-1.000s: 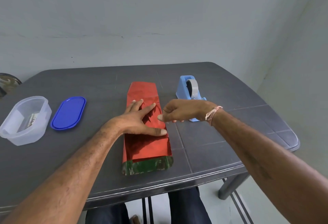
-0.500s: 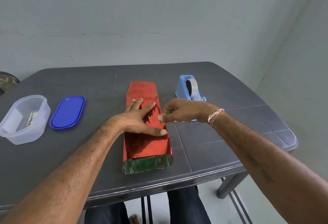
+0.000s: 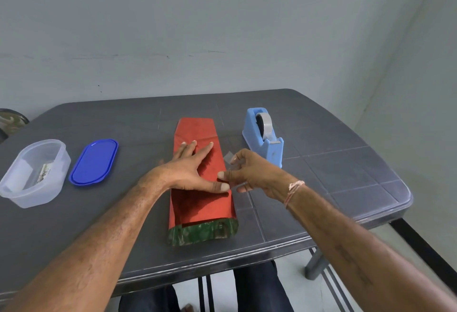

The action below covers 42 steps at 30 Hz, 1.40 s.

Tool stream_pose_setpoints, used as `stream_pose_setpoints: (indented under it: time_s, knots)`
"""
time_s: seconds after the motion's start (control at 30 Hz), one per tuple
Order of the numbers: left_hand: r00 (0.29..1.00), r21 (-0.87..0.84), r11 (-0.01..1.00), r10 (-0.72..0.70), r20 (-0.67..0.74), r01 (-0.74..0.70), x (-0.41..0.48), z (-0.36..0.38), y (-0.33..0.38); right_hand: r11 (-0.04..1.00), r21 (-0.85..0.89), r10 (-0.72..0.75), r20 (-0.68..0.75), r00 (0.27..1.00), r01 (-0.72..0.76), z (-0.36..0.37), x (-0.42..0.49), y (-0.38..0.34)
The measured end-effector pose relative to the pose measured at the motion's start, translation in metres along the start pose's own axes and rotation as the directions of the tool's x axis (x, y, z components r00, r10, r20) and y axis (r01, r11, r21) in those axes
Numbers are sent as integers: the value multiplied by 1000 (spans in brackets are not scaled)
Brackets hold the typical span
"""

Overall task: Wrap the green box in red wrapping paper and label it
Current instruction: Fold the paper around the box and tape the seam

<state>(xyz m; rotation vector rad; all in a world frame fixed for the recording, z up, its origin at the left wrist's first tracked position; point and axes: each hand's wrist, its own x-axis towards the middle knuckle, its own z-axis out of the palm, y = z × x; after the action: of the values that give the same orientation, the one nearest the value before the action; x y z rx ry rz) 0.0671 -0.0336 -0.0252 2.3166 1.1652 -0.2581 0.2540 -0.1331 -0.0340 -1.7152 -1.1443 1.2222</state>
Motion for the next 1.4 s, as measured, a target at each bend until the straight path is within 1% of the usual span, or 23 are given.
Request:
stream_pose_setpoints:
  time_s: [0.07, 0.17, 0.23, 0.4, 0.57, 0.73, 0.83, 1.0, 1.1, 1.27, 1.4]
  knots:
    - [999, -6, 999, 32, -16, -33, -1, 0, 0, 1000, 21, -3, -7, 1000, 3, 2, -1, 2]
    - [996, -159, 984, 79, -39, -84, -5, -3, -1, 999, 47, -11, -13, 1000, 12, 3, 0, 4]
    - [994, -191, 976, 95, -57, -104, -7, -3, -5, 998, 69, -8, -11, 1000, 9, 3, 0, 5]
    - [976, -53, 989, 125, -179, -137, -11, 5, -11, 994, 107, 8, -2, 1000, -8, 2, 0, 5]
    - [966, -29, 988, 141, -218, -151, -16, 5, -9, 992, 125, 19, -8, 1000, -18, 3, 0, 6]
    - [975, 26, 992, 128, -183, -126, -21, 6, -10, 990, 137, 23, -12, 1000, -21, 3, 0, 6]
    - [985, 12, 995, 104, -141, -103, -24, 5, -7, 991, 135, 25, -13, 1000, -23, 3, 1, 6]
    - [989, 0, 995, 98, -112, -99, -24, 6, -8, 989, 146, 28, -12, 1000, -25, 3, 0, 7]
    - [992, -45, 995, 85, -91, -89, -23, 6, -10, 985, 171, 33, -8, 999, -31, 3, -1, 8]
    - [992, 12, 998, 67, -109, -67, -21, 9, -6, 979, 202, 32, -11, 999, -29, 3, -2, 9]
    - [993, -18, 998, 57, -106, -59, -21, 9, -6, 975, 221, 24, -11, 1000, -20, 4, -3, 10]
